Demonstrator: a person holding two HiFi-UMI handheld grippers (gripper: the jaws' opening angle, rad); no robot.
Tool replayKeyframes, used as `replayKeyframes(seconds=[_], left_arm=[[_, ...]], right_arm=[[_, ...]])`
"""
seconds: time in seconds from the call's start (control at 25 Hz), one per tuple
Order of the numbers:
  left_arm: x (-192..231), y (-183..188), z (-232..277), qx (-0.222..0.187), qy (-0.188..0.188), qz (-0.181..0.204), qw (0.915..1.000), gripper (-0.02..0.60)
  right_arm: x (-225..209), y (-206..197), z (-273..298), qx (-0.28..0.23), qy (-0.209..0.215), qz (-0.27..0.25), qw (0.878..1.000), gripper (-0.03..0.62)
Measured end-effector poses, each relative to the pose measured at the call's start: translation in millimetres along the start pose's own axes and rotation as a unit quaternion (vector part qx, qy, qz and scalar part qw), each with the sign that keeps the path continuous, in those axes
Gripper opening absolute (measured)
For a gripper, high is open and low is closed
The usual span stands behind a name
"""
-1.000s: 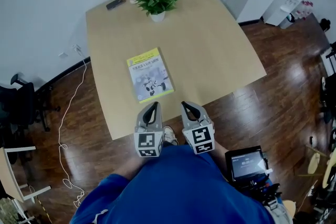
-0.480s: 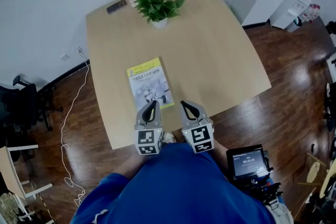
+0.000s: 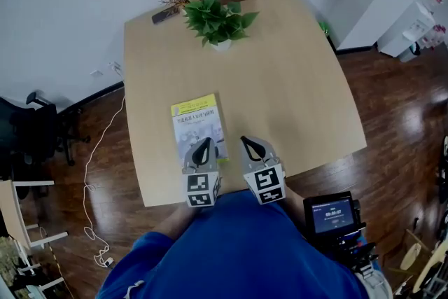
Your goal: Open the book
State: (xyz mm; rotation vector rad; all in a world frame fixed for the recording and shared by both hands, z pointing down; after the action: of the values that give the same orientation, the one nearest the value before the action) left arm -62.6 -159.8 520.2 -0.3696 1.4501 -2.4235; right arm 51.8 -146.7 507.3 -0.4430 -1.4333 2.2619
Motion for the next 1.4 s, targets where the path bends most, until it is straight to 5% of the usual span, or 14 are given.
replayKeyframes(seconds=[0.76,0.96,1.04,1.4], left_arm=[[-11,-27,64,0.103,0.041,0.018,0.9937,0.008],[-15,-40,81,0.147,0.045,0.031,0.9876,0.009],[-17,-45,89,0.167,0.046,0.036,0.9843,0.079],[-7,-66,123,0.243,0.099,0.071,0.9625,0.151]], right_arm=[[-45,-22,43,0.032,0.052,0.027,0.998,0.003],[-54,-30,48,0.04,0.055,0.042,0.997,0.003],[-57,-33,48,0.043,0.057,0.048,0.996,0.003],[-82,-45,61,0.053,0.067,0.067,0.994,0.003]])
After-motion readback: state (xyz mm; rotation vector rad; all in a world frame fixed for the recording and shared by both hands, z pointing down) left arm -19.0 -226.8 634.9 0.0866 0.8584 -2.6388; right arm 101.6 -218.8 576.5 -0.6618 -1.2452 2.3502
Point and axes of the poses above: the fingertips, and each gripper's own axes: z forward along the fingers, x to its left, y out of its top, the point moved 2 cm from there along -z, backward along the fingers, and after that the axes turned 3 degrees about -z, right-handed, at the moved point
